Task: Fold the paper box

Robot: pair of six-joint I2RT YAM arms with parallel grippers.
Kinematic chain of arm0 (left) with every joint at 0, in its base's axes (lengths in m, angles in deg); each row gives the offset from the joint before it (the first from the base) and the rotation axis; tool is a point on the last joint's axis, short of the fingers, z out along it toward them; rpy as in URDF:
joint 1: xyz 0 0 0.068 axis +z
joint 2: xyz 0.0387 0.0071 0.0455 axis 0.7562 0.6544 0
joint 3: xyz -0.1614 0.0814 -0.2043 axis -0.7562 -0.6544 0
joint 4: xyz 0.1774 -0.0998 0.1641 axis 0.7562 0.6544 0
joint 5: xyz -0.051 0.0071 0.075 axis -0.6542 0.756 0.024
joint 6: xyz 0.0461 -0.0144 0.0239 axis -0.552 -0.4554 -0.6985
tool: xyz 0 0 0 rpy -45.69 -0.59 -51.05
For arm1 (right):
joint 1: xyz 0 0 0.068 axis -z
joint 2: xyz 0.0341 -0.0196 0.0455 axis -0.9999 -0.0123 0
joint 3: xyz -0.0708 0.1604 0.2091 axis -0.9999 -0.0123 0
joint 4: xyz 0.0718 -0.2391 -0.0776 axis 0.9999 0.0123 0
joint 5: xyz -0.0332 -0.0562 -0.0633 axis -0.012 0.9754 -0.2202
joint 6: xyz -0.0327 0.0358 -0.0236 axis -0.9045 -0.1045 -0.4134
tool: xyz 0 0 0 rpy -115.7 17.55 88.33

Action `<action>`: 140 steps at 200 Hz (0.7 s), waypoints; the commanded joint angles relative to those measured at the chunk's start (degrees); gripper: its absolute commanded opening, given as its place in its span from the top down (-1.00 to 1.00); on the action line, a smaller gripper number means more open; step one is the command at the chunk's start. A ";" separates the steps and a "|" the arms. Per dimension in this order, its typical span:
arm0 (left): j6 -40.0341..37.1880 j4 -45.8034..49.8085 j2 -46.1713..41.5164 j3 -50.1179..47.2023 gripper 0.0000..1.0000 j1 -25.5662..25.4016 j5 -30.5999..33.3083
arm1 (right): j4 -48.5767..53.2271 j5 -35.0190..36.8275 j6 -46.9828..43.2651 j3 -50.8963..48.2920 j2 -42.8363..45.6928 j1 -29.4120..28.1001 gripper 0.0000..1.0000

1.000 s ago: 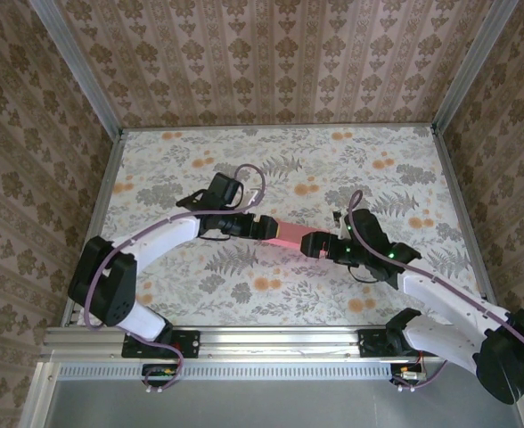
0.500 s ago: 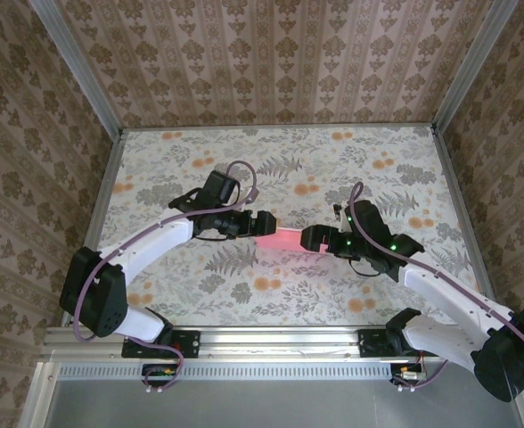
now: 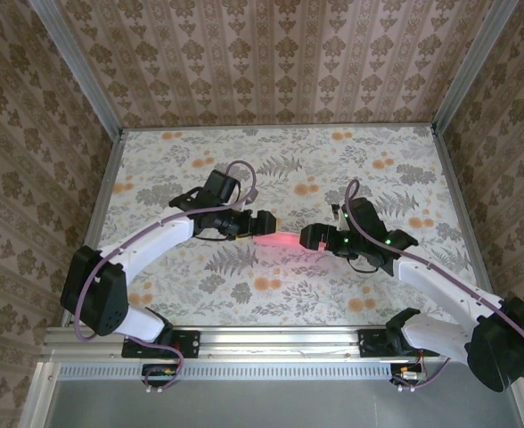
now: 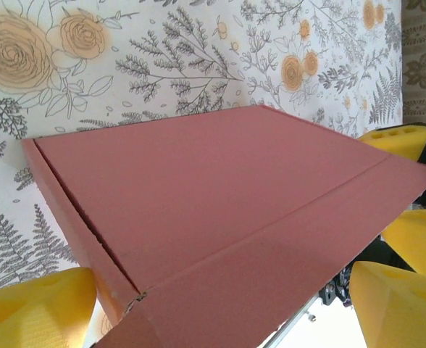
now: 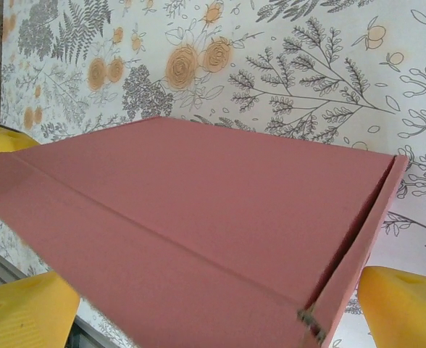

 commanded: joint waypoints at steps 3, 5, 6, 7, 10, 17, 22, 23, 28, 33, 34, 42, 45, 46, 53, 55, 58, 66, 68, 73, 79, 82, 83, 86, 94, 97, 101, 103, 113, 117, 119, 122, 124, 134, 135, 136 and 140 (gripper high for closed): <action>0.56 0.01 0.93 2.37 -0.81 0.71 -0.02 | -0.54 -1.54 -1.63 1.89 -0.69 0.81 -1.00; 0.61 -0.03 0.94 2.39 -0.81 0.72 -0.07 | -0.54 -1.59 -1.67 1.97 -0.73 0.89 -1.00; 0.63 -0.04 0.97 2.43 -0.81 0.76 -0.08 | -0.50 -1.60 -1.68 1.99 -0.73 0.90 -1.00; 0.64 -0.04 0.99 2.46 -0.81 0.78 -0.09 | -0.52 -1.65 -1.73 2.04 -0.73 0.91 -1.00; 0.67 -0.04 1.06 2.61 -0.81 0.85 -0.21 | -0.48 -1.72 -1.75 2.15 -0.78 0.99 -1.00; 0.66 -0.05 1.09 2.99 -0.81 0.97 -0.28 | -0.49 -1.95 -1.86 2.41 -0.91 1.21 -1.00; 0.65 0.04 1.29 3.28 -0.81 1.06 -0.39 | -0.54 -2.09 -1.99 2.58 -1.00 1.33 -1.00; 0.65 0.04 1.32 3.32 -0.81 1.06 -0.42 | -0.54 -2.12 -1.97 2.64 -1.04 1.34 -1.00; 0.65 0.12 1.41 3.51 -0.81 1.20 -0.63 | -0.57 -2.26 -1.95 2.81 -1.21 1.43 -1.00; 0.70 0.13 1.45 3.77 -0.81 1.20 -0.85 | -0.63 -2.46 -1.95 2.99 -1.30 1.48 -1.00; 0.72 0.17 1.49 3.79 -0.81 1.22 -0.86 | -0.63 -2.47 -1.91 3.02 -1.33 1.55 -1.00; 0.74 0.18 1.61 4.17 -0.81 1.25 -1.24 | -0.83 -2.79 -1.95 3.26 -1.48 1.70 -1.00; 0.82 0.15 1.69 4.31 -0.81 1.25 -1.31 | -0.93 -2.88 -1.91 3.33 -1.57 1.71 -1.00; 0.82 0.18 1.66 4.36 -0.81 1.29 -1.36 | -0.91 -2.90 -1.93 3.33 -1.59 1.71 -1.00; 0.83 0.40 1.79 4.56 -0.81 1.25 -1.55 | -1.03 -3.01 -1.95 3.55 -1.70 1.79 -1.00; 0.83 0.40 1.75 4.63 -0.81 1.25 -1.51 | -0.99 -3.02 -1.91 3.53 -1.75 1.80 -1.00; 0.83 0.47 1.79 4.59 -0.81 1.25 -1.53 | -1.00 -3.02 -2.01 3.65 -1.83 1.86 -1.00; 0.83 0.65 1.72 4.78 -0.81 1.32 -1.56 | -1.06 -3.21 -2.04 3.84 -1.99 2.01 -1.00; 0.81 0.70 1.73 4.79 -0.81 1.33 -1.53 | -1.07 -3.22 -2.04 3.91 -2.04 2.05 -1.00; 0.82 0.74 1.70 4.85 -0.81 1.34 -1.53 | -1.09 -3.27 -2.10 4.01 -2.05 2.14 -1.00; 0.79 0.81 1.62 4.85 -0.81 1.42 -1.43 | -1.16 -3.35 -2.08 4.11 -2.14 2.18 -1.00; 0.80 0.88 1.61 4.92 -0.82 1.49 -1.49 | -1.19 -3.43 -2.15 4.17 -2.22 2.23 -1.00; 0.77 0.85 1.61 4.89 -0.82 1.50 -1.45 | -1.22 -3.40 -2.19 4.19 -2.23 2.28 -1.00; 0.75 0.88 1.62 4.88 -0.82 1.57 -1.45 | -1.21 -3.42 -2.21 4.26 -2.31 2.40 -1.00; 0.77 0.92 1.62 4.95 -0.82 1.76 -1.46 | -1.19 -3.53 -2.39 4.45 -2.61 2.65 -1.00; 0.81 0.92 1.62 5.03 -0.82 1.85 -1.48 | -1.16 -3.60 -2.46 4.46 -2.73 2.74 -1.00; 0.82 0.86 1.65 5.04 -0.82 1.93 -1.50 | -1.16 -3.62 -2.56 4.61 -2.90 2.83 -1.00; 0.83 0.88 1.69 5.05 -0.82 1.96 -1.45 | -1.23 -3.63 -2.63 4.63 -2.99 2.89 -1.00; 0.85 0.90 1.77 5.20 -0.82 2.04 -1.55 | -1.28 -3.80 -2.78 4.81 -3.43 3.18 -1.00; 0.91 0.92 1.87 5.33 -0.82 2.16 -1.51 | -1.27 -3.89 -2.83 4.89 -3.59 3.30 -1.00; 0.85 0.97 1.88 5.32 -0.82 2.13 -1.50 | -1.34 -3.90 -2.87 4.85 -3.67 3.36 -1.00; 0.83 0.99 1.94 5.42 -0.82 2.13 -1.46 | -1.36 -3.98 -2.90 4.90 -3.76 3.45 -1.00; 0.79 1.07 2.00 5.41 -0.83 2.12 -1.49 | -1.36 -3.98 -2.96 4.92 -3.84 3.51 -1.00; 0.51 1.48 2.18 5.65 -0.83 2.22 -0.98 | -1.38 -4.07 -3.18 5.16 -4.20 3.80 -1.00; 0.45 1.55 2.21 5.65 -0.83 2.26 -0.93 | -1.40 -4.07 -3.18 5.21 -4.23 3.86 -1.00; 0.38 1.59 2.18 5.73 -0.84 2.28 -0.91 | -1.41 -4.07 -3.23 5.23 -4.28 3.92 -1.00; 0.24 1.85 2.31 5.86 -0.84 2.30 -0.76 | -1.35 -4.13 -3.34 5.33 -4.36 3.99 -1.00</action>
